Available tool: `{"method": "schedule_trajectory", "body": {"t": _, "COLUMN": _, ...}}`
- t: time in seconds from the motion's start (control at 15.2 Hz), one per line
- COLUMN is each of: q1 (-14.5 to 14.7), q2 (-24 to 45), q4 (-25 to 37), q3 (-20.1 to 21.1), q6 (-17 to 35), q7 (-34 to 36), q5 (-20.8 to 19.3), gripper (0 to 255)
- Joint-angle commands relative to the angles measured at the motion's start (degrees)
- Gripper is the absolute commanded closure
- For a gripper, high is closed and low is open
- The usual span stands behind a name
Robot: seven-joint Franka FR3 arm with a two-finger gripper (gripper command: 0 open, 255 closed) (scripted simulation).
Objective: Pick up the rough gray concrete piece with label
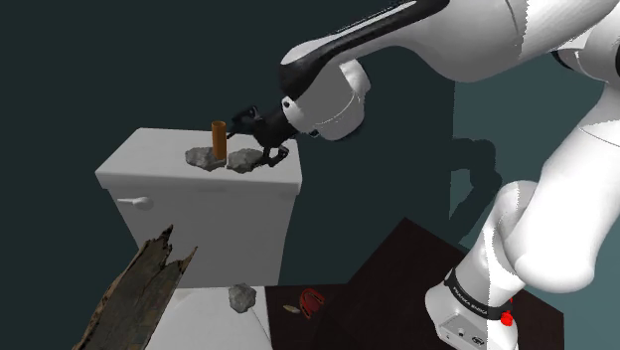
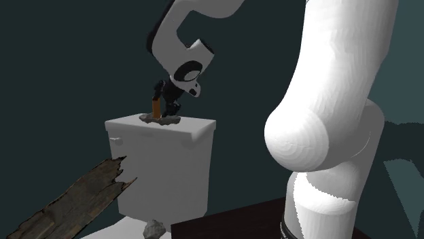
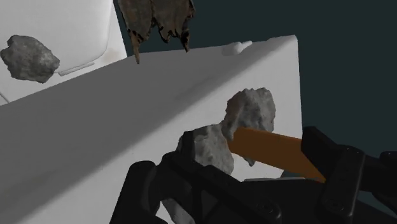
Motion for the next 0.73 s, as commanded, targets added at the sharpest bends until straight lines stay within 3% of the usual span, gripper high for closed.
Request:
{"method": "schedule_trajectory", "body": {"t": 0.0, "q1": 1.5, "q2": 2.1, "q4": 1.7, "q3": 1.4, "q6": 8.0, "q7": -14.4, "q5": 21.8, "gripper": 0}}
{"method": "schedule_trajectory", "body": {"t": 0.4, "q1": 1.7, "q2": 5.9, "q4": 4.6, "q3": 0.7, "q6": 7.8, "q7": -32.1, "q5": 38.5, "gripper": 0}}
{"method": "schedule_trajectory", "body": {"t": 0.53, "q1": 1.8, "q2": 6.2, "q4": 4.8, "q3": 0.4, "q6": 7.7, "q7": -33.7, "q5": 40.0, "gripper": 0}}
{"method": "schedule_trajectory", "body": {"t": 0.59, "q1": 1.8, "q2": 6.4, "q4": 4.9, "q3": 0.4, "q6": 7.7, "q7": -33.7, "q5": 39.9, "gripper": 255}}
{"method": "schedule_trajectory", "body": {"t": 0.66, "q1": 1.8, "q2": 6.4, "q4": 5.0, "q3": 0.4, "q6": 7.7, "q7": -33.6, "q5": 39.9, "gripper": 255}}
